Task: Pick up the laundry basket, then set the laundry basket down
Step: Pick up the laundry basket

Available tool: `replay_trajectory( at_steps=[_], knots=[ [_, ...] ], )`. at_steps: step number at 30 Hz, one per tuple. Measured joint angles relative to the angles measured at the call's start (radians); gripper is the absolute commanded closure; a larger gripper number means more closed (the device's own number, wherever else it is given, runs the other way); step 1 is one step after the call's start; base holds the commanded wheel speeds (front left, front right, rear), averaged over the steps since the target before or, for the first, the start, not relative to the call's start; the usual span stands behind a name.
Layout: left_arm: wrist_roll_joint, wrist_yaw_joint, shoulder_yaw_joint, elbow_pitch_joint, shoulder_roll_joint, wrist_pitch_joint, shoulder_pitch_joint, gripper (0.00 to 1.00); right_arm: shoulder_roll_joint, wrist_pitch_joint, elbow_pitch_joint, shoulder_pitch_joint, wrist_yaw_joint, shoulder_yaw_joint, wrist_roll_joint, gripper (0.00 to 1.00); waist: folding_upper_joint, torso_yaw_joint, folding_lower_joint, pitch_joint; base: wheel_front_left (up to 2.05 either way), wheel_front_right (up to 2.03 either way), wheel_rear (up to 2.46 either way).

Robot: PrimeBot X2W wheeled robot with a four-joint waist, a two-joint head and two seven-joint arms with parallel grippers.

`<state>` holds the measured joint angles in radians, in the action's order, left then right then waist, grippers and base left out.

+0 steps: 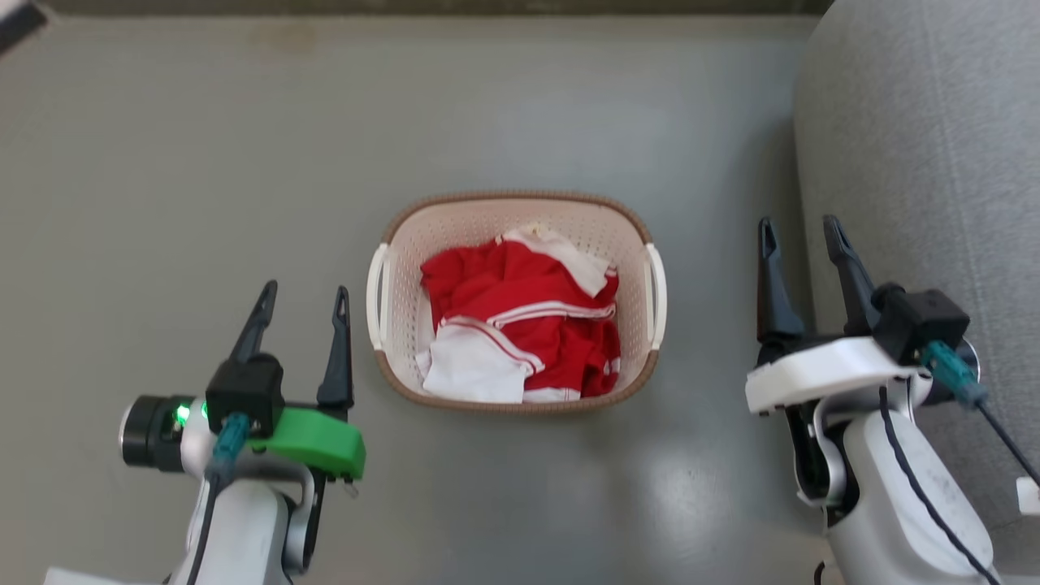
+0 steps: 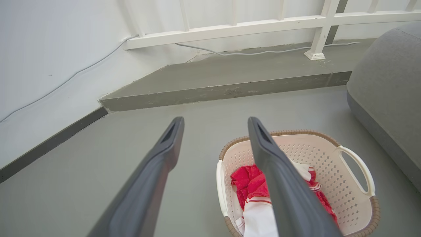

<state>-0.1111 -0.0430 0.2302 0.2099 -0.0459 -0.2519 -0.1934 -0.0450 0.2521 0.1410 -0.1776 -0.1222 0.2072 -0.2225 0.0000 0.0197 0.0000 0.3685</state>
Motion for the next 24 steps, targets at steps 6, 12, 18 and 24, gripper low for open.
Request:
replay_trajectory(
  at_steps=[6, 12, 18, 24],
  knots=[
    [0.000, 0.009, -0.001, 0.103, 0.003, 0.000, -0.099, 0.00, -0.002, 0.000, 0.080, -0.088, 0.000, -0.008, -0.015, 0.00, 0.0000, 0.008, 0.0000, 0.084, 0.00, 0.00, 0.00],
    [-0.009, 0.016, 0.000, 0.194, 0.008, 0.005, -0.201, 0.00, -0.005, 0.000, 0.159, -0.176, 0.000, -0.012, -0.025, 0.00, 0.0000, 0.015, 0.0000, 0.169, 0.00, 0.00, 0.00],
    [-0.009, 0.018, 0.008, 0.280, 0.015, 0.019, -0.300, 0.00, -0.011, 0.000, 0.244, -0.256, 0.000, -0.010, -0.025, 0.00, 0.0000, 0.021, 0.0000, 0.254, 0.00, 0.00, 0.00],
    [-0.025, 0.026, 0.028, 0.351, 0.021, 0.029, -0.388, 0.00, -0.014, 0.000, 0.288, -0.345, 0.002, -0.007, -0.025, 0.00, 0.0001, 0.025, 0.0001, 0.339, 0.00, 0.00, 0.00]
  ],
)
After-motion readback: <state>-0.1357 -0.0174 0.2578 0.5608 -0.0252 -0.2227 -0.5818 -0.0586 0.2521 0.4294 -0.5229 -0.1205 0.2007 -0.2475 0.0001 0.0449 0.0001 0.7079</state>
